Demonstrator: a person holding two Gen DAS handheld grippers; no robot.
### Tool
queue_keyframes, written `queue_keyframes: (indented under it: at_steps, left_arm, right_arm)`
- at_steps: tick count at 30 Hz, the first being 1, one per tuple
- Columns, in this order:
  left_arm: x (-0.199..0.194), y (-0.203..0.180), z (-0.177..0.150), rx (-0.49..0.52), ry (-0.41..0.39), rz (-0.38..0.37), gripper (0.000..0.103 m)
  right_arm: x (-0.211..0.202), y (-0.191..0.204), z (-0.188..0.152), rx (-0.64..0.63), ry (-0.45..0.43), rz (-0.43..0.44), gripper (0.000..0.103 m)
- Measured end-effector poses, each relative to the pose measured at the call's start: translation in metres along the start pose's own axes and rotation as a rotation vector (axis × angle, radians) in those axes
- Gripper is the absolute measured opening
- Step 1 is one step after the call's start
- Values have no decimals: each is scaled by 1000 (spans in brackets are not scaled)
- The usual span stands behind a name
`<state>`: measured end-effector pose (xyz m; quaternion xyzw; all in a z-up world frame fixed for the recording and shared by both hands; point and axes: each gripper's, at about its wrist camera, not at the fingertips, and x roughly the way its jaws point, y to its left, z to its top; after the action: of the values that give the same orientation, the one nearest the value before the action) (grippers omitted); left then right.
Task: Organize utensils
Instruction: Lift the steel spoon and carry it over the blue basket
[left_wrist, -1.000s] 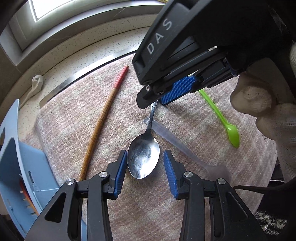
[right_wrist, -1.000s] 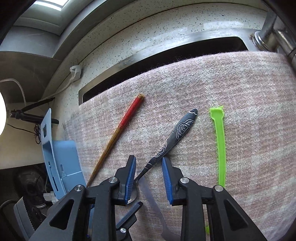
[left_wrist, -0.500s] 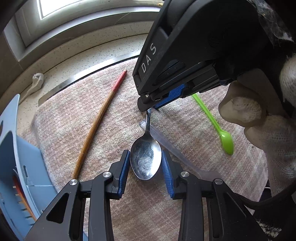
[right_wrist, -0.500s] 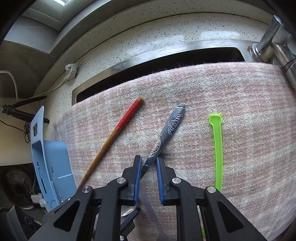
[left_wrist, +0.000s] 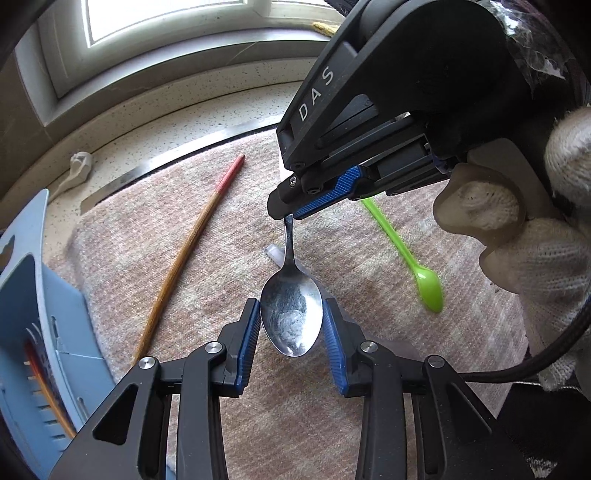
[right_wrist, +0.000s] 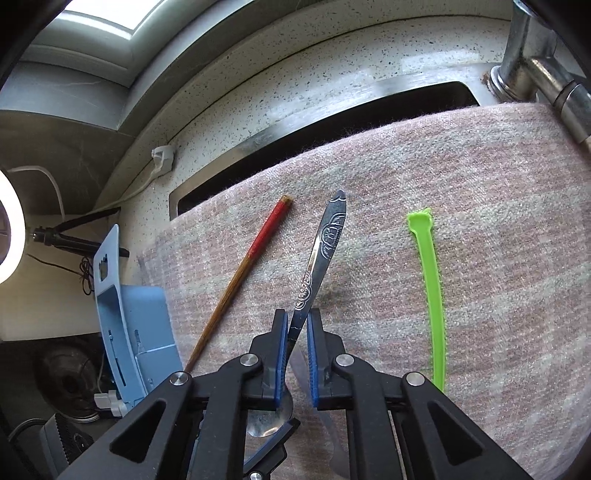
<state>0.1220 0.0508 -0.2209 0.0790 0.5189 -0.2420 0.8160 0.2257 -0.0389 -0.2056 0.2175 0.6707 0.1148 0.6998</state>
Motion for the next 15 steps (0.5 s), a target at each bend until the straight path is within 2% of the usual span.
queue_keyframes:
  at_steps: [4, 15]
  left_arm:
    - [-24, 2, -11, -17, -38, 22, 33]
    - [-100, 44, -65, -162, -130, 104, 33]
  right_arm:
    - [-15, 13, -2, -31, -9, 35, 8]
    - [-13, 104, -29, -203, 33, 136, 7]
